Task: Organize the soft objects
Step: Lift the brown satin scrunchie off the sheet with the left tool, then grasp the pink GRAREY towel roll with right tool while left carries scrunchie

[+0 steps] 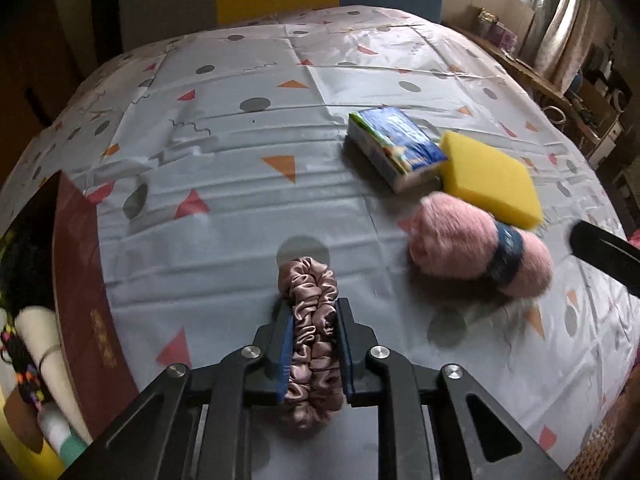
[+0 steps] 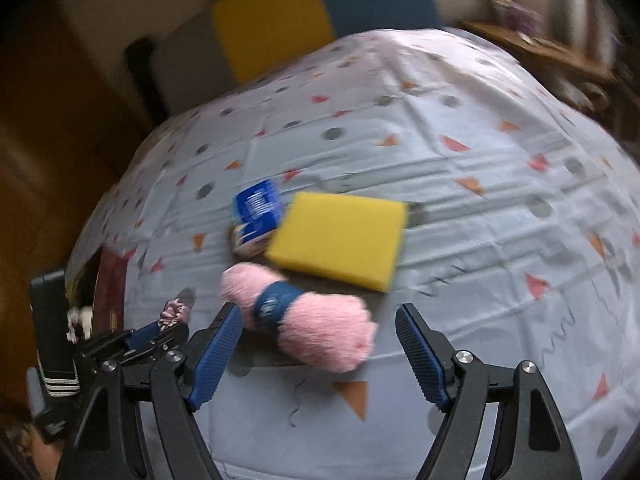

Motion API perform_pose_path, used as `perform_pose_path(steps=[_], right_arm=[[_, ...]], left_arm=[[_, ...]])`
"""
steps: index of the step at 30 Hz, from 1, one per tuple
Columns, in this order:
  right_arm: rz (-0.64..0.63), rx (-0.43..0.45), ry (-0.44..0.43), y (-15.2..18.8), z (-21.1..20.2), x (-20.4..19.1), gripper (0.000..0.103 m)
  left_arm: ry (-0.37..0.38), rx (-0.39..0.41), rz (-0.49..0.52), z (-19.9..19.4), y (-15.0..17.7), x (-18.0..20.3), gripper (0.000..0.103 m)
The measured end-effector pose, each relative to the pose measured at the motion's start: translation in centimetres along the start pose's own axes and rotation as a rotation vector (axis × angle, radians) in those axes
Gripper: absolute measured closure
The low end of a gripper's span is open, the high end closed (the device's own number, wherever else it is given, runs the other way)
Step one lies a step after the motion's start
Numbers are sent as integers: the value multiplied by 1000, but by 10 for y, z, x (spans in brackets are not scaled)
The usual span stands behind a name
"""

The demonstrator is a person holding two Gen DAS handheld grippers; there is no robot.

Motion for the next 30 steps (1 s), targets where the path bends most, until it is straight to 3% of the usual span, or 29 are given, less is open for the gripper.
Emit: perform_pose_path(steps=[3, 8, 10, 12, 13, 18, 30], right_arm=[[-172, -42, -54, 2, 10, -26, 22], [-457, -172, -49, 13, 40, -52, 23], [-526, -221, -27, 21, 55, -56, 29], [-565, -267, 13, 31, 73, -57, 50], [-579, -268, 34, 32, 77, -56, 53], [-467, -249, 32, 33, 79, -54, 56], [-390, -115, -32, 42, 70, -38, 55]], left_arm=[[33, 42, 24, -18, 3, 7, 85], [95, 80, 4, -42, 4, 14, 85], [106, 98, -7, -53, 6, 14, 85], [110, 116, -16, -62, 7, 13, 85], [111, 126, -16, -67, 7, 13, 85], [96, 185, -5, -96, 9, 12, 85], [59, 288, 1, -150, 20, 1, 85]])
Point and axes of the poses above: each gripper's, at about its wrist camera, not at the fingertips, and z roughly the way its jaws point, x to its right, y to its underside, the point moved 5 cm from there along z, roughly the way its jaws point, and after that the axes turned 14 degrees about x, right-handed, at the moved point
